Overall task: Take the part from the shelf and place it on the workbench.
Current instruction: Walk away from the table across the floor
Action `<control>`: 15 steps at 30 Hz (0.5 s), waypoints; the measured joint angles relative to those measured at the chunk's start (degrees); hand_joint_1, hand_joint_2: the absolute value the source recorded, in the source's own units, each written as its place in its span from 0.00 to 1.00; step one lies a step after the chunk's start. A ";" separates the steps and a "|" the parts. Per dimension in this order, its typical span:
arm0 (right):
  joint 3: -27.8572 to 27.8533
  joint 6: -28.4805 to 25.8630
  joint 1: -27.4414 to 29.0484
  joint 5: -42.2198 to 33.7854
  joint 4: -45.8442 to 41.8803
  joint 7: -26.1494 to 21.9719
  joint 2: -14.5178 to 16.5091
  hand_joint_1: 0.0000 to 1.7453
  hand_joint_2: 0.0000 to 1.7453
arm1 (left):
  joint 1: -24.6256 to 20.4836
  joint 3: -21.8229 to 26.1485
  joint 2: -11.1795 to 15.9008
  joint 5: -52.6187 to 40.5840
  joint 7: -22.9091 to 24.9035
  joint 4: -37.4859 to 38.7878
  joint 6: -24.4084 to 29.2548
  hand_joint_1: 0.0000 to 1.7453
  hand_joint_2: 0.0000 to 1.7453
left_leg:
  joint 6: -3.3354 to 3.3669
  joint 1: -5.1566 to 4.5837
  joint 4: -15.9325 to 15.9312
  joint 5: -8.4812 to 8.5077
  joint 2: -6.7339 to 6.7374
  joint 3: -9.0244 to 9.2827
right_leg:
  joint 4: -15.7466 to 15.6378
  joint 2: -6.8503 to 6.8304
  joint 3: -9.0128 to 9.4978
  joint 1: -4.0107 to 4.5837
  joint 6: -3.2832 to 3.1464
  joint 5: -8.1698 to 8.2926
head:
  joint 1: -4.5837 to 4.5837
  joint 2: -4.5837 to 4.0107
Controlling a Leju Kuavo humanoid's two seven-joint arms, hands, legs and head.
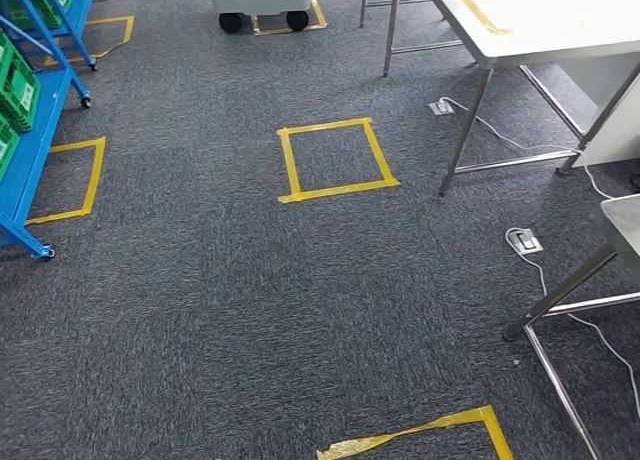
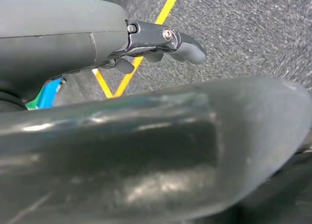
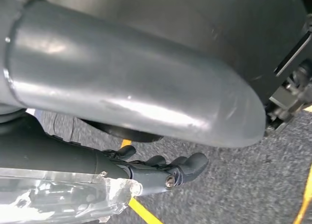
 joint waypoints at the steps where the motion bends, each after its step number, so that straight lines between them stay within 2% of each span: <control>1: 0.10 0.02 -0.03 0.07 0.00 0.03 0.00 0.00 0.00 | -0.12 0.07 0.03 -0.03 -0.05 0.00 0.01 0.00 0.00 | 0.40 -0.12 -1.21 -0.03 0.48 0.57 | 0.03 -0.63 0.05 0.19 0.32 -0.28 | 0.13 0.00; 3: 0.32 0.02 -0.23 0.32 0.00 0.07 0.03 0.00 0.00 | -0.03 0.24 0.13 -0.05 -0.13 0.00 0.01 0.00 0.00 | 1.38 -0.23 -1.60 -0.21 -0.92 0.58 | -0.09 -1.78 0.47 0.14 0.90 -0.75 | 0.46 0.00; 4: 0.45 0.02 -0.36 0.49 0.00 0.03 0.05 0.00 0.00 | 0.16 0.38 0.19 -0.03 -0.16 0.00 0.00 0.00 0.00 | 1.71 -0.22 -1.66 -0.18 -1.63 0.57 | 0.32 -1.12 0.54 -0.01 1.19 -1.33 | 0.51 0.00; 5: 0.59 0.01 -0.44 0.64 0.00 -0.01 0.09 0.00 0.00 | 0.27 0.52 0.25 0.02 -0.18 0.00 -0.03 0.00 0.00 | 2.02 -0.18 -1.72 -0.08 -2.33 0.55 | 1.62 0.19 0.15 -0.16 1.43 -2.36 | 0.57 0.00; 7: 0.82 0.00 -0.36 0.80 0.00 -0.16 0.13 0.00 0.00 | 0.21 0.74 0.31 0.22 -0.21 0.00 -0.11 0.00 0.00 | 2.58 -0.18 -1.76 0.10 -3.76 0.43 | 7.78 3.76 -2.67 -0.28 1.67 -5.81 | 0.72 0.00; 8: 0.90 0.00 -0.25 0.82 0.00 -0.22 0.14 0.00 0.00 | 0.12 0.81 0.33 0.31 -0.22 0.00 -0.16 0.00 0.00 | 2.80 -0.25 -1.76 0.14 -4.58 0.38 | 11.75 4.67 -4.69 -0.25 1.64 -7.44 | 0.77 0.00; 9: 0.96 0.00 -0.15 0.82 0.00 -0.26 0.14 0.00 0.00 | 0.06 0.90 0.36 0.38 -0.24 0.00 -0.19 0.00 0.00 | 2.96 -0.33 -1.75 0.16 -5.45 0.35 | 14.98 5.12 -6.51 -0.20 1.55 -8.42 | 0.80 0.00; 10: 0.99 0.00 -0.07 0.81 0.00 -0.30 0.14 0.00 0.00 | 0.07 0.99 0.40 0.40 -0.25 0.00 -0.20 0.00 0.00 | 3.02 -0.39 -1.74 0.16 -6.37 0.36 | 16.49 5.36 -7.61 -0.15 1.40 -8.34 | 0.84 0.00; 11: 1.02 0.00 -0.02 0.79 0.00 -0.33 0.14 0.00 0.00 | 0.14 1.07 0.45 0.40 -0.25 0.00 -0.20 0.00 0.00 | 3.02 -0.44 -1.73 0.17 -7.28 0.41 | 15.83 5.57 -7.71 -0.13 1.20 -7.13 | 0.84 0.00; 12: 1.03 0.00 0.00 0.77 0.00 -0.37 0.15 0.00 0.00 | 0.20 1.13 0.48 0.40 -0.25 0.00 -0.20 0.00 0.00 | 2.99 -0.45 -1.72 0.19 -8.16 0.47 | 13.11 6.02 -6.78 -0.12 0.98 -5.06 | 0.84 0.00; 13: 1.04 -0.01 0.02 0.73 0.01 -0.42 0.15 0.00 0.00 | 0.25 1.16 0.49 0.40 -0.25 0.00 -0.19 0.00 0.00 | 2.93 -0.43 -1.71 0.22 -9.01 0.51 | 9.32 7.08 -5.27 -0.17 0.77 -2.77 | 0.84 0.00; 14: 1.04 -0.01 0.03 0.70 0.01 -0.44 0.15 0.00 0.00 | 0.23 1.17 0.47 0.40 -0.25 0.00 -0.19 0.00 0.00 | 2.77 -0.51 -1.58 0.22 -9.81 0.47 | 5.61 8.31 -3.76 -0.23 0.62 -0.95 | 0.85 0.00; 15: 1.04 -0.02 0.02 0.68 0.01 -0.46 0.15 0.00 0.00 | 0.19 1.19 0.45 0.39 -0.25 0.00 -0.17 0.00 0.00 | 2.55 -0.56 -1.50 0.27 -10.52 0.38 | 2.98 9.24 -2.72 -0.28 0.53 0.18 | 0.84 0.00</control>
